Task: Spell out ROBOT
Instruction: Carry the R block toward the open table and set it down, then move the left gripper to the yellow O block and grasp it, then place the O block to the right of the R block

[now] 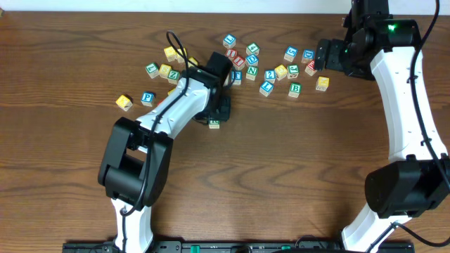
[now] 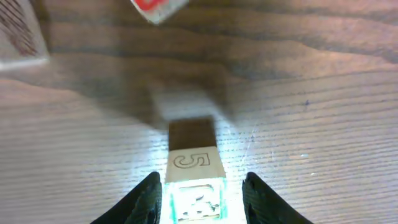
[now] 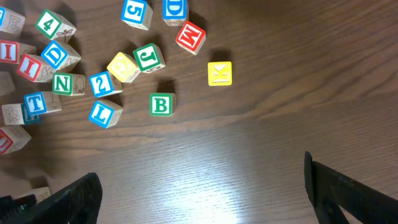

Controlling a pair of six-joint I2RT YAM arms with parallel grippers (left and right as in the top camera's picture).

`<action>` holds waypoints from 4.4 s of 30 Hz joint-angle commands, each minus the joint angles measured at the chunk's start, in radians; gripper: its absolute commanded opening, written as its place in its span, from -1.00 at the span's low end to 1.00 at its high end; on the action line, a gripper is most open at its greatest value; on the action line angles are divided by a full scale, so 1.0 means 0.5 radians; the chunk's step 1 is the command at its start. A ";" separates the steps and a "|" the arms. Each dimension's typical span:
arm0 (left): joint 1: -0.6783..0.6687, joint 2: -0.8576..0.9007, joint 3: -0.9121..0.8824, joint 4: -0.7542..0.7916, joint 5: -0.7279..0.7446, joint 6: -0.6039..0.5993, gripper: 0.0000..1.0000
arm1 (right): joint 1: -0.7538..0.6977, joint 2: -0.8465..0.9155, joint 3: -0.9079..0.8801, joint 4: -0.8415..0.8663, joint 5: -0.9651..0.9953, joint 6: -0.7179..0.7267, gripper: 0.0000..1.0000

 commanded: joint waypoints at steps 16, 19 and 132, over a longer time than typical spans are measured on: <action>0.313 -0.107 0.268 0.130 -0.373 0.099 -0.03 | 0.089 0.013 -0.010 0.075 0.002 -0.049 0.99; 0.313 -0.043 0.268 0.168 -0.373 0.028 -0.03 | 0.108 0.013 -0.010 0.076 0.002 -0.048 0.99; -0.320 0.102 -0.047 0.122 -0.401 -0.444 -0.51 | 0.113 0.013 -0.011 -0.013 0.040 -0.056 0.99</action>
